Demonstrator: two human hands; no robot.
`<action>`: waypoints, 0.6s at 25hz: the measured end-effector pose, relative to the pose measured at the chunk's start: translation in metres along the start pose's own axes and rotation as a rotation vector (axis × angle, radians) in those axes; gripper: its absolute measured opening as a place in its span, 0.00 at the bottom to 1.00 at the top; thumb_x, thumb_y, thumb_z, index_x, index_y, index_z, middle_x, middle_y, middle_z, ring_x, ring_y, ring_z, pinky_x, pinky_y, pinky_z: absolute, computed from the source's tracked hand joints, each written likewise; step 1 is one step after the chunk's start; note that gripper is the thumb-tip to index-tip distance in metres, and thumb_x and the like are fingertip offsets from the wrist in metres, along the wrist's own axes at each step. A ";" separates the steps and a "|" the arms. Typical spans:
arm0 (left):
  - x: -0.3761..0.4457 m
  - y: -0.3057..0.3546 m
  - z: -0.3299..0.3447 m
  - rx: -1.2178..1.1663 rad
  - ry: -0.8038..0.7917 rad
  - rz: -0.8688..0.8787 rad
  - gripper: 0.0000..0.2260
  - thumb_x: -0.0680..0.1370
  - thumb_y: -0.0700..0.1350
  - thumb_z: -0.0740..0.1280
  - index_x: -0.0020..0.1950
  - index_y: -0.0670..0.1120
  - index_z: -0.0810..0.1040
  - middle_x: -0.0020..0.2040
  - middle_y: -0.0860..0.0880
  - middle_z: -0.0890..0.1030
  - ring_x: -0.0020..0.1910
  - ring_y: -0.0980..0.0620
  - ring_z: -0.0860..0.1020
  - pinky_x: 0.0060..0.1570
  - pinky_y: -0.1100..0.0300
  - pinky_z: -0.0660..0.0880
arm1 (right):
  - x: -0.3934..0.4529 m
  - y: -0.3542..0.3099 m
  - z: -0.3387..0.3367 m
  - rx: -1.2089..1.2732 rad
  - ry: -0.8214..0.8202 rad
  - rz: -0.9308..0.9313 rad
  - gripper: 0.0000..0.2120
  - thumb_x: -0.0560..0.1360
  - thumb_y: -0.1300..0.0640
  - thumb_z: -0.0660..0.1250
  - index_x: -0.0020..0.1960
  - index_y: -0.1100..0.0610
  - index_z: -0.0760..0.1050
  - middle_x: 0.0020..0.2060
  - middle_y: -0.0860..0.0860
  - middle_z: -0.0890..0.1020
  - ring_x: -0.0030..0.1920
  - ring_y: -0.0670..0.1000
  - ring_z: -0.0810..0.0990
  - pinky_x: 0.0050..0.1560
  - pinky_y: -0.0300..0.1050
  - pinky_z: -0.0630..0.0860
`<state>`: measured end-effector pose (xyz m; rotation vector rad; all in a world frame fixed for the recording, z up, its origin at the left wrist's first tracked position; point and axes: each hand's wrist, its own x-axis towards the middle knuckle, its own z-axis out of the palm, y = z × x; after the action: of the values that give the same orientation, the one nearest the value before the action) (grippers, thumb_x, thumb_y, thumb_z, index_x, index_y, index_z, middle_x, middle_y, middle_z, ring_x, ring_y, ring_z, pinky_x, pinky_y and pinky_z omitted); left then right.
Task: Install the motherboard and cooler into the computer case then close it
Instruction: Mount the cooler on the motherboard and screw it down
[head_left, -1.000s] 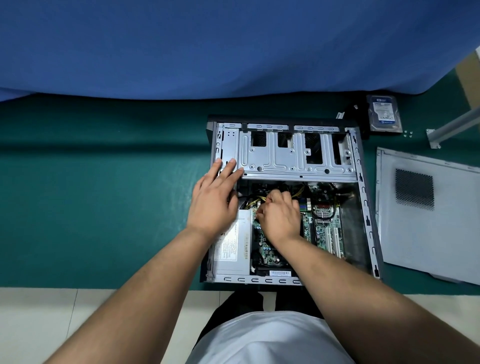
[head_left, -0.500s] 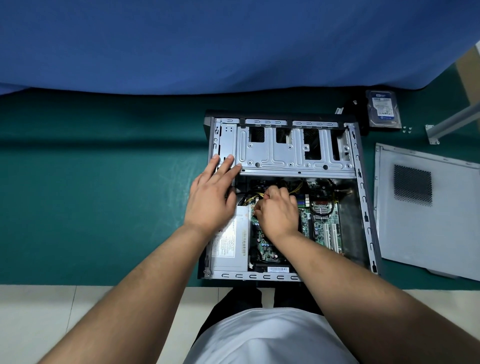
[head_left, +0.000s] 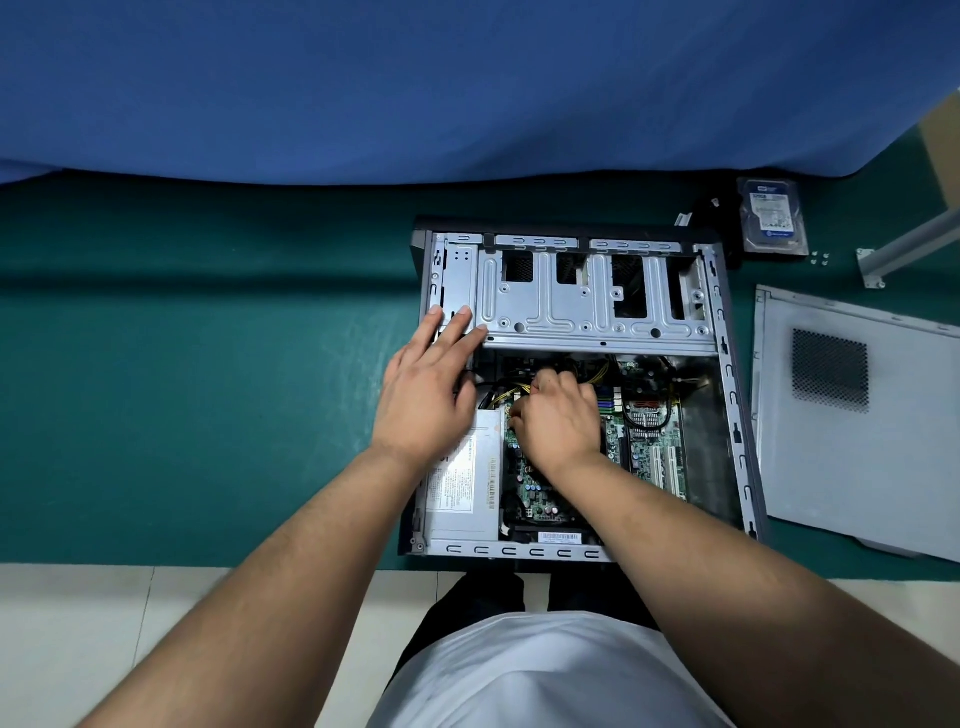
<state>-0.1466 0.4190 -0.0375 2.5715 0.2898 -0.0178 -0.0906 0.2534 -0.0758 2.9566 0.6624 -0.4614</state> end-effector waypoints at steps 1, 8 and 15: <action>0.000 0.000 0.000 -0.001 -0.001 -0.002 0.28 0.79 0.44 0.62 0.79 0.57 0.66 0.82 0.59 0.59 0.83 0.55 0.48 0.76 0.46 0.58 | 0.001 0.000 0.000 -0.002 -0.010 -0.003 0.09 0.77 0.49 0.68 0.54 0.46 0.85 0.58 0.50 0.76 0.62 0.55 0.71 0.61 0.53 0.66; -0.001 0.001 -0.002 -0.011 -0.007 -0.007 0.28 0.79 0.44 0.63 0.79 0.58 0.66 0.82 0.60 0.59 0.83 0.56 0.47 0.76 0.47 0.58 | 0.002 0.000 0.001 -0.007 -0.041 -0.006 0.09 0.78 0.49 0.69 0.56 0.45 0.84 0.59 0.50 0.75 0.63 0.55 0.71 0.62 0.53 0.65; 0.000 -0.001 0.000 -0.010 -0.006 -0.003 0.28 0.79 0.44 0.63 0.79 0.58 0.65 0.82 0.60 0.59 0.83 0.56 0.47 0.76 0.46 0.58 | 0.000 0.000 0.003 -0.002 -0.027 -0.006 0.09 0.77 0.47 0.68 0.53 0.46 0.85 0.58 0.50 0.75 0.62 0.56 0.71 0.62 0.54 0.65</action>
<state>-0.1469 0.4198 -0.0380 2.5609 0.2903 -0.0252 -0.0912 0.2532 -0.0790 2.9418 0.6686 -0.4999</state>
